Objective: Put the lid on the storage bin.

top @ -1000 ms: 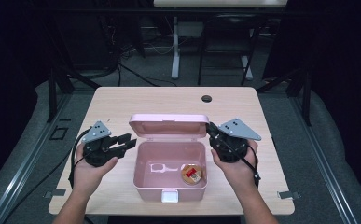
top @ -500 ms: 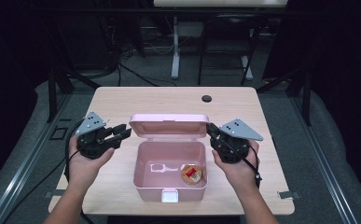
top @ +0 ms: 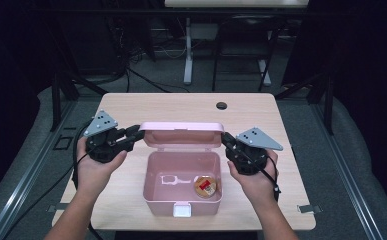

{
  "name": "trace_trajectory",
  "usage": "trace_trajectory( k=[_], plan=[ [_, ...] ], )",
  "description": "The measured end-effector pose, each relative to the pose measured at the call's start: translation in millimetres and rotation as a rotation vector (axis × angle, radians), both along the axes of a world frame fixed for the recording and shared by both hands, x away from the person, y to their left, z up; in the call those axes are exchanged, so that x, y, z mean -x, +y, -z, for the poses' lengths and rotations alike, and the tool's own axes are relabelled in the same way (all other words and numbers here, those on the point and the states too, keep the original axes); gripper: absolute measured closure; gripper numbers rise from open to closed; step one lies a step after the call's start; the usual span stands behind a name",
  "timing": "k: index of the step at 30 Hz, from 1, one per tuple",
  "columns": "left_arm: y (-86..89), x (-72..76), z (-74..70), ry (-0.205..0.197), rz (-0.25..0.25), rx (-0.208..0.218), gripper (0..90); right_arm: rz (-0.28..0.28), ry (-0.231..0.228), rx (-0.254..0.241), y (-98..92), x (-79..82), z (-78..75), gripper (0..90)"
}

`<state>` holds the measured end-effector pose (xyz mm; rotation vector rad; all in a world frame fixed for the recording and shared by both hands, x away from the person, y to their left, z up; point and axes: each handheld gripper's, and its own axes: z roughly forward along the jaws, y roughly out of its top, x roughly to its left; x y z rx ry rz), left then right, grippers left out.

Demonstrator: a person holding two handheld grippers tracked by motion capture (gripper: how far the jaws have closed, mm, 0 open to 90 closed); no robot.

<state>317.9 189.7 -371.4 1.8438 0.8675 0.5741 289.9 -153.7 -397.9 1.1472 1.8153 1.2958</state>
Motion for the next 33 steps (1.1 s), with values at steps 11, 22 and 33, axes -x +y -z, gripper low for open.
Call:
trace_trajectory(
  k=[11, 22, 33],
  plan=[
    [-1.3, -0.4, 0.6, -0.006, -0.019, -0.01, 76.3, -0.007, -0.001, -0.016, -1.9, -0.3, -1.2, 84.6],
    [-0.2, -0.8, 1.3, -0.001, -0.009, 0.004, 76.1, -0.009, 0.0, -0.016, -2.0, 0.2, -1.5, 83.4],
    [-0.2, 2.1, 1.5, 0.001, -0.002, 0.003, 76.1, -0.019, 0.006, -0.025, -4.3, 0.4, -2.8, 82.7]
  ],
)
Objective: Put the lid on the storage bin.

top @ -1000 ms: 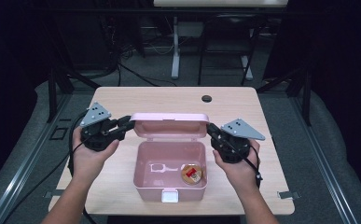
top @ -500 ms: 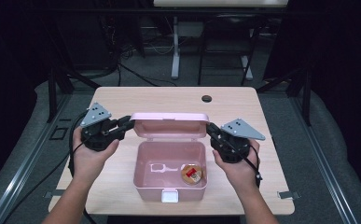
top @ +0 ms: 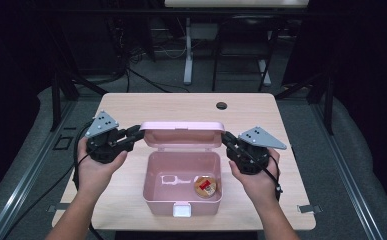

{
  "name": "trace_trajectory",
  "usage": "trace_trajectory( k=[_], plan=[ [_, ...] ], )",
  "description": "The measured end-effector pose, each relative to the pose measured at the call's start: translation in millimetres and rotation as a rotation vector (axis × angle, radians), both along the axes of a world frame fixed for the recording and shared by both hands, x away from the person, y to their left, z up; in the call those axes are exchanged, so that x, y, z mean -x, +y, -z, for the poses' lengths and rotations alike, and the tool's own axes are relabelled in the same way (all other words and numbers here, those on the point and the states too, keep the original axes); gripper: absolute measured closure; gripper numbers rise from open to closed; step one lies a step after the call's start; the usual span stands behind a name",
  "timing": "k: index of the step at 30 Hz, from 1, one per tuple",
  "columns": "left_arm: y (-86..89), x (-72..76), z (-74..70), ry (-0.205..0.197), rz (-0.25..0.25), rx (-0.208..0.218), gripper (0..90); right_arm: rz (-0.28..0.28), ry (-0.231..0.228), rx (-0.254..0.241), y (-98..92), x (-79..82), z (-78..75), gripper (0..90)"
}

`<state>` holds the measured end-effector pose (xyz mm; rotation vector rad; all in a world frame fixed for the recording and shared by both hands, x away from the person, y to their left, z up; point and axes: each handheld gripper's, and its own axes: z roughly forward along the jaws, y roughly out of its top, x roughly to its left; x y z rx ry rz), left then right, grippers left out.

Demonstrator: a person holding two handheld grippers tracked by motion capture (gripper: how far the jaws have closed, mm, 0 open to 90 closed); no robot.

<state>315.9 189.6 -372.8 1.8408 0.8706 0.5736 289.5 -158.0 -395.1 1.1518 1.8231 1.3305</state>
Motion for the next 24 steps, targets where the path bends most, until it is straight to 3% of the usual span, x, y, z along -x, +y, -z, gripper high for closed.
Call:
trace_trajectory(
  k=[14, 24],
  plan=[
    [-0.1, 0.8, 0.0, 0.002, -0.003, -0.004, 76.7, -0.027, 0.006, -0.021, -10.1, 5.8, -10.4, 80.1],
    [-0.3, 3.7, -0.2, 0.001, -0.001, -0.013, 77.4, -0.016, 0.018, -0.027, -17.3, 5.2, -12.5, 79.7]
  ],
)
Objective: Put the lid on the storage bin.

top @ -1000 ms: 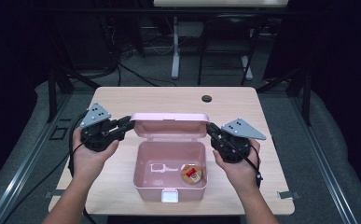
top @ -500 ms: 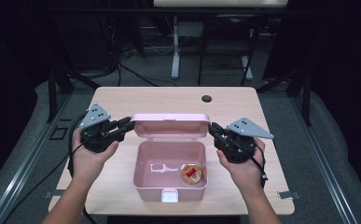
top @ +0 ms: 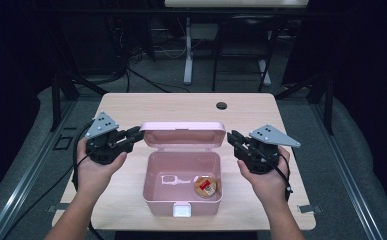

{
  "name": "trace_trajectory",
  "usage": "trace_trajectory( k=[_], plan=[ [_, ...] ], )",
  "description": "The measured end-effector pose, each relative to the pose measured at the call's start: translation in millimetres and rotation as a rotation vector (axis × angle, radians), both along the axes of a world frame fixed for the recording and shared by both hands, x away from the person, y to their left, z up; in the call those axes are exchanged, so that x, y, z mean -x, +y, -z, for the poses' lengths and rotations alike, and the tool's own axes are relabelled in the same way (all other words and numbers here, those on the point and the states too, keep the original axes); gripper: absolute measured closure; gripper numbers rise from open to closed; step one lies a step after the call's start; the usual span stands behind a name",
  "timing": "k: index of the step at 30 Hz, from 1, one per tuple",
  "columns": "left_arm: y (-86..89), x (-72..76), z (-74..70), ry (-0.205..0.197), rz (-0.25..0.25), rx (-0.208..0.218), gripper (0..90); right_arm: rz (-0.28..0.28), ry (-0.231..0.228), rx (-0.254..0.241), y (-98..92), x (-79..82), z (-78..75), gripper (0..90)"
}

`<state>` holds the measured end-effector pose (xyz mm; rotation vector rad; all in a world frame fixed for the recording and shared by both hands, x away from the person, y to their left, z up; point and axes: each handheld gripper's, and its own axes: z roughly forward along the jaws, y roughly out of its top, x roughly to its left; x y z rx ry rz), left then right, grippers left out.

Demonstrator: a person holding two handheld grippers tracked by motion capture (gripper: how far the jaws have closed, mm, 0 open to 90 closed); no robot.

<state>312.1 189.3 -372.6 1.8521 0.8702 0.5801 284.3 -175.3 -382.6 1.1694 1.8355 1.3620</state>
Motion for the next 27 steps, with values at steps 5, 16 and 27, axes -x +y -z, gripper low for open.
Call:
trace_trajectory(
  k=[5, 16, 27],
  plan=[
    [0.4, 4.4, 1.3, -0.005, 0.003, 0.002, 77.5, 0.008, 0.004, -0.008, -2.2, -3.2, 2.2, 79.7],
    [2.7, 12.0, 5.2, -0.008, 0.012, 0.011, 77.7, 0.008, 0.012, -0.046, -4.2, -7.4, 1.7, 77.6],
    [4.3, 18.0, 8.9, -0.009, 0.016, 0.007, 78.9, -0.007, 0.006, -0.051, -0.2, -6.5, 1.0, 77.6]
  ],
)
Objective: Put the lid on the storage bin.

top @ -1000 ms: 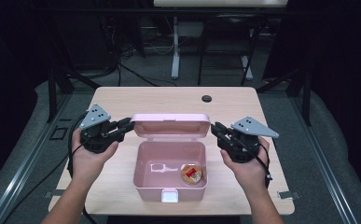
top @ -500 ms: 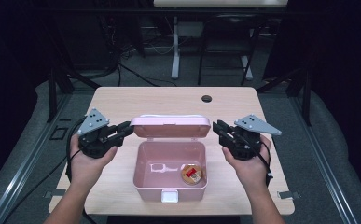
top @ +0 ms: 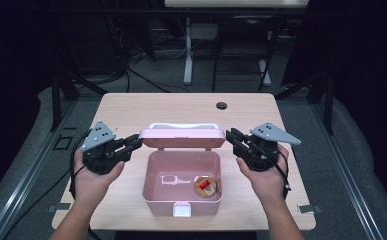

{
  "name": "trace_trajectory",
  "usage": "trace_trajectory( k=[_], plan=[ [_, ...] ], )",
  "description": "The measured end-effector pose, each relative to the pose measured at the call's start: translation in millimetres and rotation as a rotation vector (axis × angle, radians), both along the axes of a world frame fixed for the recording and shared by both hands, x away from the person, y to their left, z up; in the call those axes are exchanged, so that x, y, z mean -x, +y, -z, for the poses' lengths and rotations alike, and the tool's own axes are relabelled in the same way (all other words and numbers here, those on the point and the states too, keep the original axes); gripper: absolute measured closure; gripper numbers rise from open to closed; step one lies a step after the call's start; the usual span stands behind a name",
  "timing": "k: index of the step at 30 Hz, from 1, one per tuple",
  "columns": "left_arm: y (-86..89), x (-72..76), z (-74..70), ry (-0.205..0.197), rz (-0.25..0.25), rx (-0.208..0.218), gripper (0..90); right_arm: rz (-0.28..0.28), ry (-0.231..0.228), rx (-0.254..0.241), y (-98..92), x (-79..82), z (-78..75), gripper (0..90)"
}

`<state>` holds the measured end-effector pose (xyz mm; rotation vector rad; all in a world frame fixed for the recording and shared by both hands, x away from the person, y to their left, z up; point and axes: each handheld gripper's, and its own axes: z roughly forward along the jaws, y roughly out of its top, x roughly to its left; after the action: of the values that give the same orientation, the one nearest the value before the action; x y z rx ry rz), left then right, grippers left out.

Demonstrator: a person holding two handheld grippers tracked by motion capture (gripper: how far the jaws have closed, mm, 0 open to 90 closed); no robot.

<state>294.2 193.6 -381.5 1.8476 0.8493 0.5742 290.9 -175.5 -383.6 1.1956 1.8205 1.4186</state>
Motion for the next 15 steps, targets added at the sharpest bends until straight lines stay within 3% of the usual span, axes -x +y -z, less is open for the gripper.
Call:
trace_trajectory(
  k=[15],
  plan=[
    [0.8, 9.2, 4.0, -0.001, 0.004, 0.002, 78.5, -0.009, 0.0, -0.001, 2.1, 1.0, 0.0, 77.1]
  ],
)
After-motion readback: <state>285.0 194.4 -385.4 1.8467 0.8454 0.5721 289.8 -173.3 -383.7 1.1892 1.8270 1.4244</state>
